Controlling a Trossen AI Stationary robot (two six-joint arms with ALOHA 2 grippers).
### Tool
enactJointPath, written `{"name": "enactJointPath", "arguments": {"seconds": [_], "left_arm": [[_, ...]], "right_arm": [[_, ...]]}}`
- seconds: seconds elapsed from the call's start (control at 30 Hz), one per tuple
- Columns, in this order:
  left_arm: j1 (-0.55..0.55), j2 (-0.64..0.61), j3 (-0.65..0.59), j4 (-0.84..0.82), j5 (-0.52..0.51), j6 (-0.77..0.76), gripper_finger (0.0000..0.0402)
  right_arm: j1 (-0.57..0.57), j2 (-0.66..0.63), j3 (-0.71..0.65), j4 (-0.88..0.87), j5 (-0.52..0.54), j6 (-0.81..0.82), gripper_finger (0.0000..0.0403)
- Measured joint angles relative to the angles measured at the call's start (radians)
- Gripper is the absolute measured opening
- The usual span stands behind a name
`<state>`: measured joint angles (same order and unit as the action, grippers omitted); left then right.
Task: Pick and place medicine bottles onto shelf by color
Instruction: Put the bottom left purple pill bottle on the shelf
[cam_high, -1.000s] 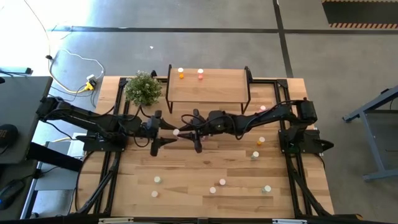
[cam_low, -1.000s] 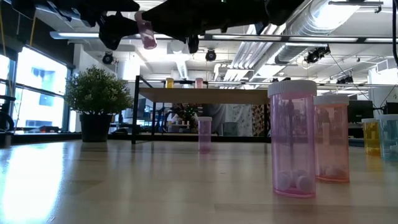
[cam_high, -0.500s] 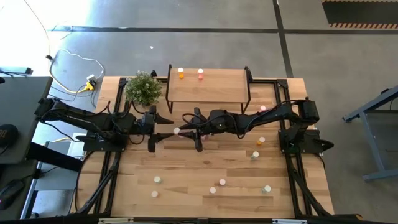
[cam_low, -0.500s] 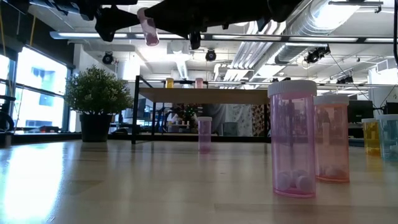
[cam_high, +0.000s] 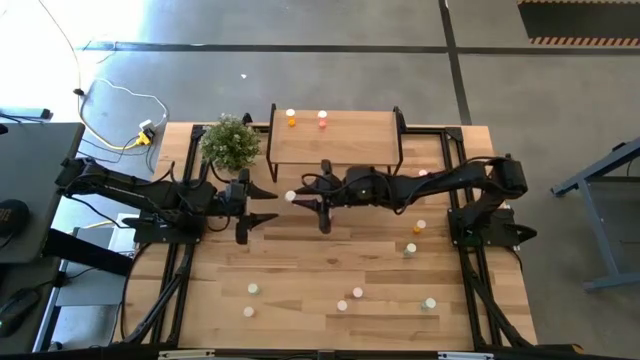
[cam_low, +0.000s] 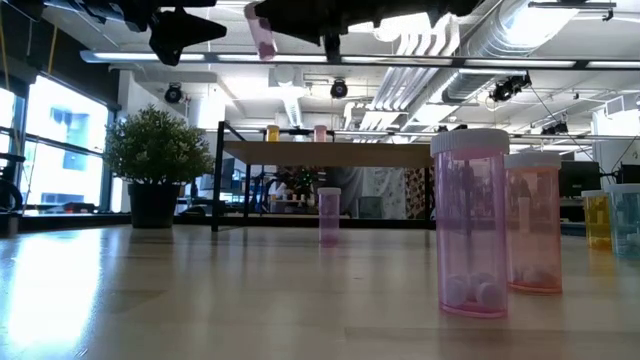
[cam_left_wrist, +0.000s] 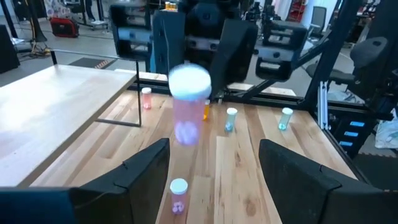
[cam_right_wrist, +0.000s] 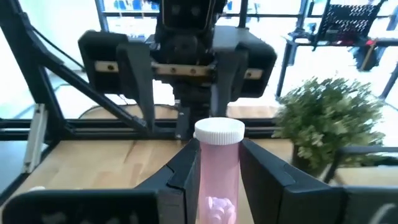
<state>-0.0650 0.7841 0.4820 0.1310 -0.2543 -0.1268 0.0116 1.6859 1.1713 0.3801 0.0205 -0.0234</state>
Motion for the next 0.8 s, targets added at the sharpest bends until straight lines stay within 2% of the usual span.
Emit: {"name": "enactJointPath", "arguments": {"seconds": [0.3,0.5,0.8], "left_arm": [[0.0,0.0,0.0,0.0,0.0,0.0,0.0239],[0.0,0.0,0.0,0.0,0.0,0.0,0.0239],[0.0,0.001,0.0,-0.001,0.0,0.018,0.0239]], "right_arm": [[-0.014,-0.083,-0.003,-0.092,0.083,-0.059,0.0092],[-0.051,-0.131,-0.049,-0.093,0.116,-0.07,0.0092],[-0.14,-0.218,-0.205,0.019,0.132,-0.045,0.0092]]}}
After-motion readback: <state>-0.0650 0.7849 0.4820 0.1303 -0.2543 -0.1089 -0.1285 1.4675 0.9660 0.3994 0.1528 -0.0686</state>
